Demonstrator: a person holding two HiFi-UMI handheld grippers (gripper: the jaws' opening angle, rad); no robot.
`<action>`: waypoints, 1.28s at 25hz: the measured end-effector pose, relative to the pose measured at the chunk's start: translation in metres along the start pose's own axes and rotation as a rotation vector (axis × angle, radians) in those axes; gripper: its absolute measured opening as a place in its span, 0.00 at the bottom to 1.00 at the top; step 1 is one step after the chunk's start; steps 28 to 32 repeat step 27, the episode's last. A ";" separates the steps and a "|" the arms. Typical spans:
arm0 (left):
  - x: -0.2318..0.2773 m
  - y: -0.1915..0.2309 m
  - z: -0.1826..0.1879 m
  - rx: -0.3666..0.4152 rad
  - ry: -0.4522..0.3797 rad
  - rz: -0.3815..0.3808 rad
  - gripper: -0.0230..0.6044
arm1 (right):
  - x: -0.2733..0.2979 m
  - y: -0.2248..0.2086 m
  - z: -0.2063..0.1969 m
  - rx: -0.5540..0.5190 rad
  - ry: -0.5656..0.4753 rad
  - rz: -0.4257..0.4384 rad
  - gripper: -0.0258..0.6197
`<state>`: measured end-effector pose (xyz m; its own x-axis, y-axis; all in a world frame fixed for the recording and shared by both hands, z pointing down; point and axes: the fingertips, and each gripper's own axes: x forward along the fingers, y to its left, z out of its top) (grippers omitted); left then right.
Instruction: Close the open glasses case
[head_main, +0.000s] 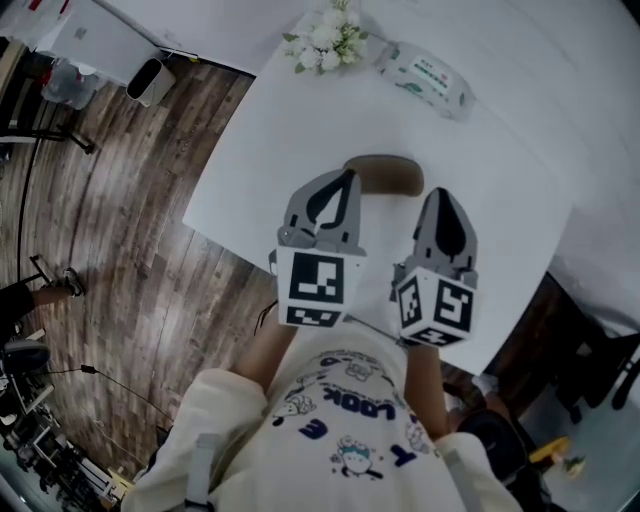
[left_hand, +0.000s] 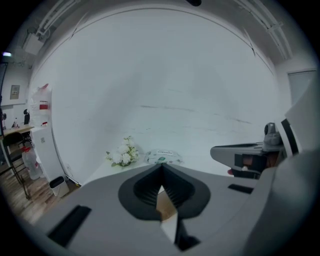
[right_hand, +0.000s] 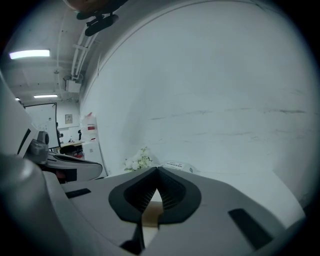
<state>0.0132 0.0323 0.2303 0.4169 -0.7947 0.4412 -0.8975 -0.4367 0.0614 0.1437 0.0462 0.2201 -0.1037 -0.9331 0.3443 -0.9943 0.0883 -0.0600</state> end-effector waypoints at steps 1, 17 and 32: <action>-0.002 -0.001 0.003 0.004 -0.005 0.001 0.03 | -0.002 0.000 0.002 0.002 -0.005 -0.001 0.04; -0.013 -0.003 0.021 0.031 -0.061 0.054 0.04 | -0.008 -0.003 0.014 -0.010 -0.048 0.007 0.04; -0.023 -0.004 0.030 0.038 -0.073 0.058 0.03 | -0.018 -0.004 0.024 -0.017 -0.059 0.000 0.04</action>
